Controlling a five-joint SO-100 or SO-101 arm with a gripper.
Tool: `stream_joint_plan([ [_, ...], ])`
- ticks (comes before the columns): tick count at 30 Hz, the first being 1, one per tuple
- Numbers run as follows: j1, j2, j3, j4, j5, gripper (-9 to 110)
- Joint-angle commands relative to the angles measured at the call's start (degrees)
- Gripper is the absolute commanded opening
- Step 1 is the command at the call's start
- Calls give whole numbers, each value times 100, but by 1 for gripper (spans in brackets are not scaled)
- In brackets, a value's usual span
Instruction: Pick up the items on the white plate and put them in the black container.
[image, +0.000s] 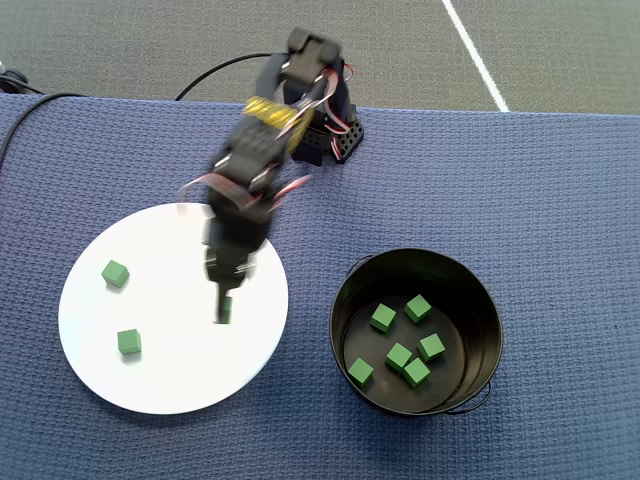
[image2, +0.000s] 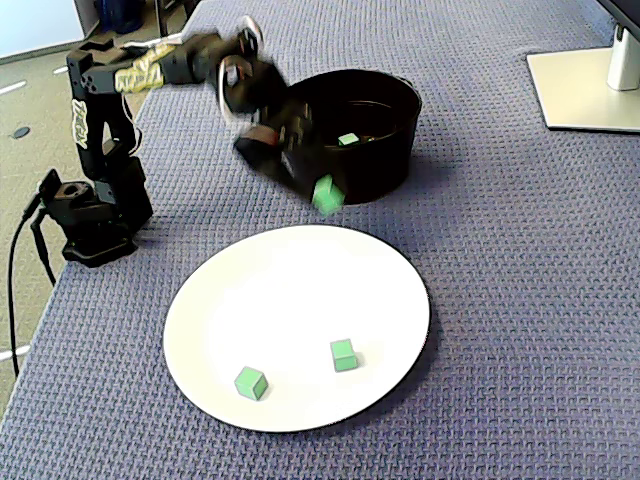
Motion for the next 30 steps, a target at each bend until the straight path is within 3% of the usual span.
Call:
stream_joint_plan([
  [1, -1055, 1063, -1731, 650, -343, 0],
  [5, -2021, 1415, -2232, 1266, -105, 0],
  [10, -2786, 1477, -773, 703, 264, 0],
  [20, -3243, -334, -334, 527, 334, 0],
  [25, -3340, -141, -510, 844, 352, 23],
  [30, -2716, 360, -1415, 2021, 554, 29],
])
